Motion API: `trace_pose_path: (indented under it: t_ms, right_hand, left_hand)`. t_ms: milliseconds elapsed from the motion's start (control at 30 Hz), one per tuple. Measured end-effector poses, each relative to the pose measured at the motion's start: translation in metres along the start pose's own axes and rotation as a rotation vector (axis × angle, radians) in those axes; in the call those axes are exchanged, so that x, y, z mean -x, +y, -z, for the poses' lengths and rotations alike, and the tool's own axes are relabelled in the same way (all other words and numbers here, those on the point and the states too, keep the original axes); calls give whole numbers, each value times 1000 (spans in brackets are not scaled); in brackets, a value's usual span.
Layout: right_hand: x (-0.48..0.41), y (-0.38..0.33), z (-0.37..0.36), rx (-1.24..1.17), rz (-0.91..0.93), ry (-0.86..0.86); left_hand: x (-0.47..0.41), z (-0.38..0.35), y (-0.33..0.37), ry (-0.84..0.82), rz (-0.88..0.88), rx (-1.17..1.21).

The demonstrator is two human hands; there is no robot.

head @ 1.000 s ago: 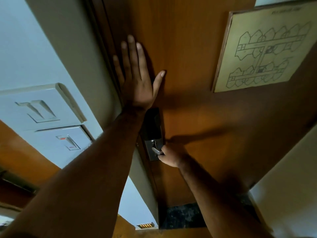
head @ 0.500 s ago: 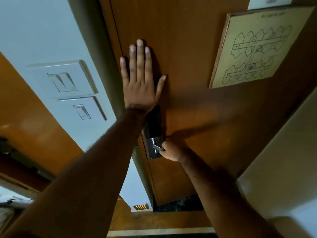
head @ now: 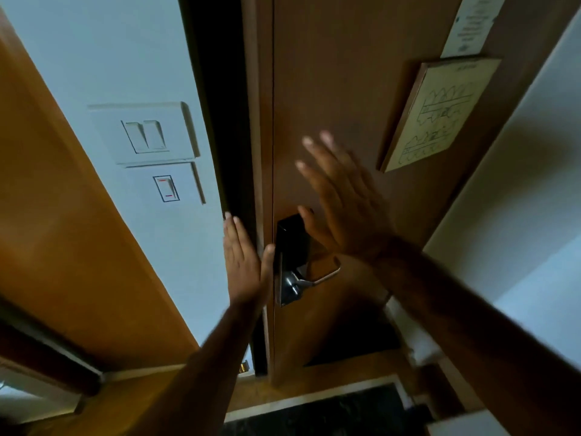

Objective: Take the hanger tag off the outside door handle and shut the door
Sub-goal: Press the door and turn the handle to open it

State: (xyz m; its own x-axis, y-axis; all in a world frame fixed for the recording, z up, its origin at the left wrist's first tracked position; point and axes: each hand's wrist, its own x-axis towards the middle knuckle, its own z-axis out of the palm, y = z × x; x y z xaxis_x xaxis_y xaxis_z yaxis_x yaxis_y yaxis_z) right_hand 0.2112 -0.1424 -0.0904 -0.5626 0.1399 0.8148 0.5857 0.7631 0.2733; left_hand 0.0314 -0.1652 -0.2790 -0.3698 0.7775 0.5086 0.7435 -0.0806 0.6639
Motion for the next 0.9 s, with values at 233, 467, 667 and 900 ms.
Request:
trace_pose_path:
  t_ms: [233, 467, 667, 900]
  right_hand:
    - [-66, -34, 12, 361, 345, -198]
    - [-59, -47, 22, 681, 260, -604]
    - [-37, -51, 46, 894, 322, -580]
    - [-18, -46, 76, 905, 283, -593]
  left_hand:
    - [48, -7, 0, -218, 82, 145]
    - [75, -9, 15, -314, -2, 195]
    - [100, -5, 16, -450, -88, 123]
    - [121, -8, 21, -577, -143, 182]
